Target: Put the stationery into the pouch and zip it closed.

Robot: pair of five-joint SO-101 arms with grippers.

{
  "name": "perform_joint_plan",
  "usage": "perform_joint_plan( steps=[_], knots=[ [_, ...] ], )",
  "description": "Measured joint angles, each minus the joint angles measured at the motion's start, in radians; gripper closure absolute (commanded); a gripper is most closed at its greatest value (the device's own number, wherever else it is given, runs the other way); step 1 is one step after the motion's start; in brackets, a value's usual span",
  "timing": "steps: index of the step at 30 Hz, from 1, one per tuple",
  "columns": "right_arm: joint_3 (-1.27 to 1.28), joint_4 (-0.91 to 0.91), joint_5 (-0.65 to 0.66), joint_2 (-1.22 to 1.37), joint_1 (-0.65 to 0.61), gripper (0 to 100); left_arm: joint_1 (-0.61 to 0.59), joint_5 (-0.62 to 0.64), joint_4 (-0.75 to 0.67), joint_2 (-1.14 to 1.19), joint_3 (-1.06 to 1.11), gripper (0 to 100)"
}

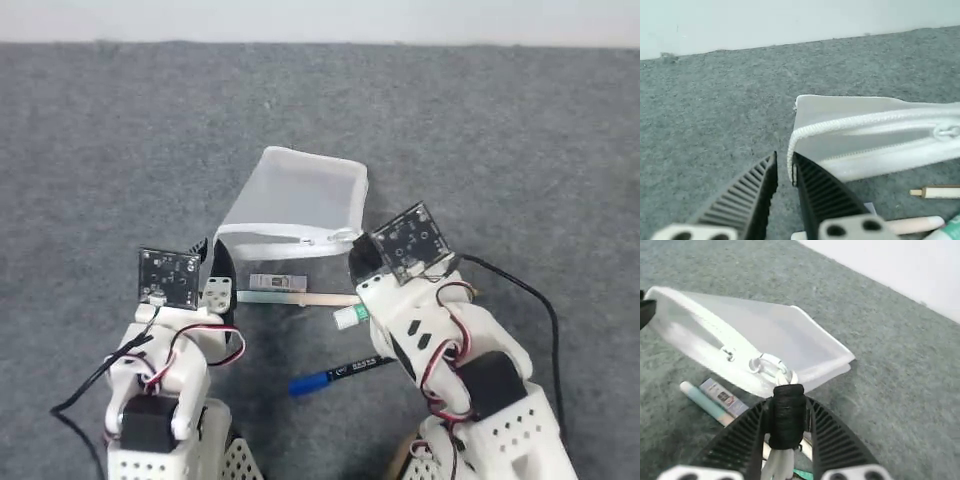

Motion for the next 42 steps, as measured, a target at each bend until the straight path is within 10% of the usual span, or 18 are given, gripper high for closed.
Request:
perform_joint_plan(
  steps=[19, 29, 42],
  knots=[
    [0.000, -0.020, -0.075, 0.000, 0.083, 99.3, -0.006, 0.000, 0.000, 0.000, -0.002, 95],
    [0.006, -0.021, -0.029, 0.000, 0.020, 99.3, -0.011, 0.021, 0.020, 0.000, -0.002, 69],
    [0.008, 0.009, -0.006, -0.008, -0.029, 99.3, -0.011, 0.029, -0.057, 0.000, 0.060, 68]
  ],
)
